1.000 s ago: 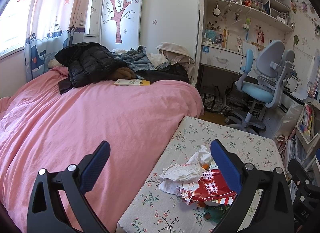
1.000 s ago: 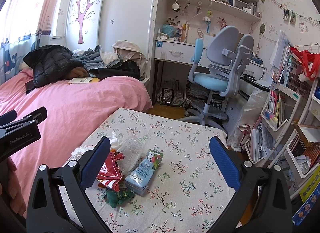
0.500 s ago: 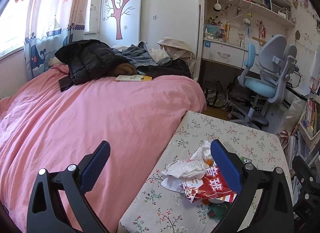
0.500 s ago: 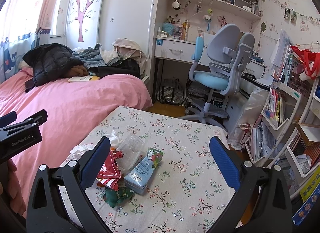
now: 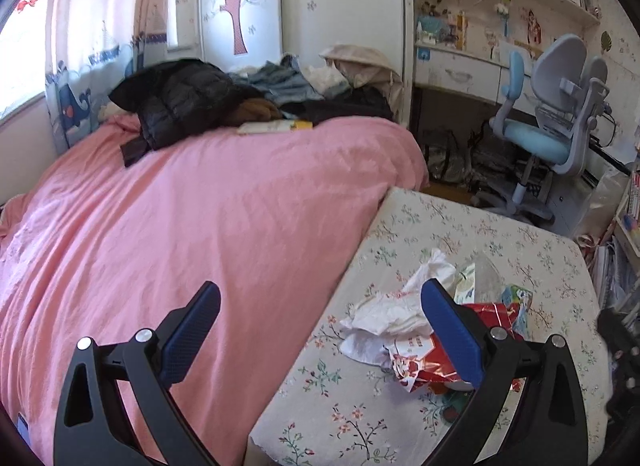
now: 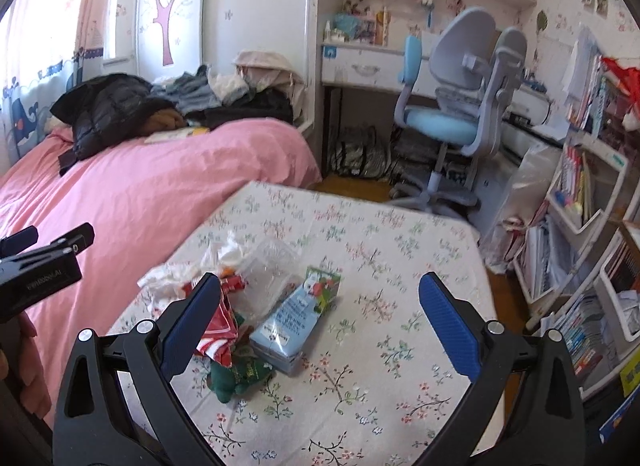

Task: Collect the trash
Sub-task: 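Lower the right tool onto the red-and-white wrapper and close on it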

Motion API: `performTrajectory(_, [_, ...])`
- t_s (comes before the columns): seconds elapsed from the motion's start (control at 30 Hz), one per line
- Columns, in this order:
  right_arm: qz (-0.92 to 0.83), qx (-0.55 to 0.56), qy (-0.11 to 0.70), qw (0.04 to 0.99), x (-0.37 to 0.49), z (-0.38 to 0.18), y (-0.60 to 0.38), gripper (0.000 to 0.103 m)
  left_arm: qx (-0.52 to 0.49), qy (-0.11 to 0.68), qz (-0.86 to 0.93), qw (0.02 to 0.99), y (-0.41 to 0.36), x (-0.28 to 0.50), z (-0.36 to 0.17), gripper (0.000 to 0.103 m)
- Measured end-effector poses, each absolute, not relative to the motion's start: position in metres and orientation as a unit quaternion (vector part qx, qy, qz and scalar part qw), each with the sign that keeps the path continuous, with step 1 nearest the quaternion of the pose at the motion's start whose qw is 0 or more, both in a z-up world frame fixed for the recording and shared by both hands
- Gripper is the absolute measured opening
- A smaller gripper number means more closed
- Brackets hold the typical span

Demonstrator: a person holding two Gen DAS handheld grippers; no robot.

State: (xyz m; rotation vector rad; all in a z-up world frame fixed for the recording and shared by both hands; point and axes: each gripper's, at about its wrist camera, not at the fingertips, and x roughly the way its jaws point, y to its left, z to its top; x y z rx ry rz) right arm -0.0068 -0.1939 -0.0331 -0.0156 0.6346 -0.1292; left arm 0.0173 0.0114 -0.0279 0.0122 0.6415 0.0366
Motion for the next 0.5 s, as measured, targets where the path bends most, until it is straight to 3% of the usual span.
performTrajectory(0.5, [0.004,0.0,0.351,0.937,0.019,-0.062,-0.175,0.093,0.032,0.324,0.006,0.945,-0.001,0.027,-0.033,0.096])
